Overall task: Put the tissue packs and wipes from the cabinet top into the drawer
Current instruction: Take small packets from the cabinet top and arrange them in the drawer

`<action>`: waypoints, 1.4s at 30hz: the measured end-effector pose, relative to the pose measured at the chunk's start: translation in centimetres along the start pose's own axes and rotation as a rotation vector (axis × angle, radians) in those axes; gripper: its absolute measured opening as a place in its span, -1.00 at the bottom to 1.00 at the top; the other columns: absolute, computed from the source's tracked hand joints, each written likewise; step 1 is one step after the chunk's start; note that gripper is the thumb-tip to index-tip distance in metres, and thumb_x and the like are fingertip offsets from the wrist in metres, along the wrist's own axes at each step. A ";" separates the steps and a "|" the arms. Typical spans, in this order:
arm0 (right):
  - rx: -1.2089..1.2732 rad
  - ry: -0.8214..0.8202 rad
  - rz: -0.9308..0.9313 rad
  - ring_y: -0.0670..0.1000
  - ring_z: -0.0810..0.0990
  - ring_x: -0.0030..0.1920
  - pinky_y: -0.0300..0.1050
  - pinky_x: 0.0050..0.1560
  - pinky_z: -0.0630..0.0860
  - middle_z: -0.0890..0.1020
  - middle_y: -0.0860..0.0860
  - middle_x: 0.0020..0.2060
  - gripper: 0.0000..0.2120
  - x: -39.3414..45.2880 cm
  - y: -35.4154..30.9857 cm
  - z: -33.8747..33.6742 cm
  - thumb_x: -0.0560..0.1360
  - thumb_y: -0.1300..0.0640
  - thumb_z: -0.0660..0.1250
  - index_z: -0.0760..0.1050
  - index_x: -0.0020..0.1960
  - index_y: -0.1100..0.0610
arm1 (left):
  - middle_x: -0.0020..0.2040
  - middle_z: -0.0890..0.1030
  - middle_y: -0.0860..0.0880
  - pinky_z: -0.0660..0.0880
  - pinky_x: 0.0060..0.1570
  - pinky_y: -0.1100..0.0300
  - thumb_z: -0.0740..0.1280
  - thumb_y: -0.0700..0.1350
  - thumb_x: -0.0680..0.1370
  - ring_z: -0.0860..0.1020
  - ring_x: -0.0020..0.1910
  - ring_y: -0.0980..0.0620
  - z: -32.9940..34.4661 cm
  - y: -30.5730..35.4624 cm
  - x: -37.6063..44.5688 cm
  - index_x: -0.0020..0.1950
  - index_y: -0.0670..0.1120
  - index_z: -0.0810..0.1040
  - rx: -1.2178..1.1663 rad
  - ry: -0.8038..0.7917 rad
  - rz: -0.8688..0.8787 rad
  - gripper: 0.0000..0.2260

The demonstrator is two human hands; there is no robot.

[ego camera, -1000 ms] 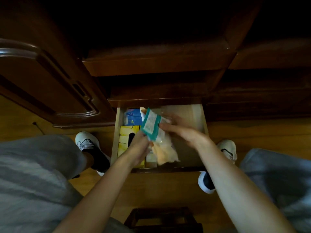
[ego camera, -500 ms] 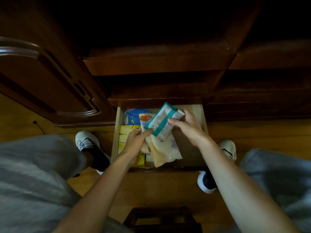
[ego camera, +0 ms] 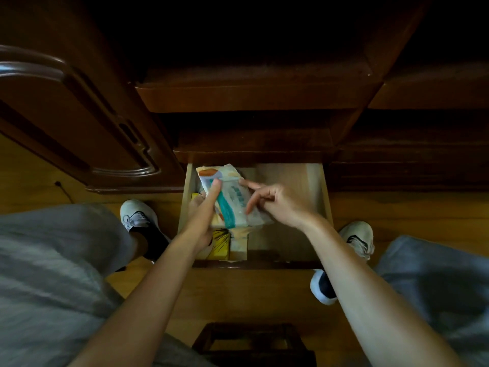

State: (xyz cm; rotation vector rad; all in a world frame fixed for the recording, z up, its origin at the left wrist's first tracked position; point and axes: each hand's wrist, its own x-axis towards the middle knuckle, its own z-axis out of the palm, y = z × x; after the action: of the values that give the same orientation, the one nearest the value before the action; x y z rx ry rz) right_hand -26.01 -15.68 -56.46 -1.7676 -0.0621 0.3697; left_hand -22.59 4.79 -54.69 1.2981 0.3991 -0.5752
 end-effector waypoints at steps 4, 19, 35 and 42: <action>0.166 0.193 0.084 -0.23 0.36 0.43 -0.04 0.39 0.37 0.42 -0.21 0.45 -0.60 0.1 -0.2 -0.2 0.55 0.07 0.37 0.49 0.36 -0.19 | 0.02 0.74 -0.02 0.66 -0.02 -0.01 0.43 -0.04 0.55 0.72 0.02 -0.03 -0.4 -0.4 -0.2 0.19 -0.07 0.56 0.163 -0.036 0.078 -0.76; -0.586 0.225 0.506 0.27 0.56 0.28 0.25 0.21 0.50 0.42 0.27 0.44 0.01 -2.7 8.7 -3.2 0.53 0.23 0.42 -0.26 0.63 -0.11 | -0.09 0.68 -0.13 0.52 -0.51 0.26 0.38 -0.17 0.58 0.67 -0.41 0.08 -0.2 -2.2 0.5 0.11 -0.06 0.60 0.284 0.159 -0.052 -0.88; -0.443 0.114 0.358 0.00 0.46 0.38 0.01 0.27 0.50 0.44 0.05 0.43 -0.44 0.0 5.7 0.5 0.59 -0.14 0.33 0.32 0.52 0.00 | 0.27 0.48 0.02 0.65 0.00 0.12 0.29 -0.42 0.54 0.56 0.21 -0.03 -0.7 -3.1 1.5 0.57 0.18 0.25 0.112 0.001 -0.089 -0.27; 0.177 0.134 0.309 0.08 0.70 0.05 0.11 -0.02 0.69 0.63 0.09 0.18 -0.59 2.9 3.4 3.6 0.59 0.13 0.39 0.44 0.42 0.03 | -0.09 0.68 0.03 0.64 -0.10 0.18 0.54 -0.06 0.46 0.67 -0.09 0.09 -1.5 -3.9 1.6 0.26 -0.11 0.56 0.509 0.232 0.163 -0.59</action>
State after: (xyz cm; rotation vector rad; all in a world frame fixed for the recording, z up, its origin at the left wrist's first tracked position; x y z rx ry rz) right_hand -24.85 -12.38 -60.95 -1.6231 0.3336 0.4629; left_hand -23.62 5.32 -58.96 1.8789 0.3430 -0.3993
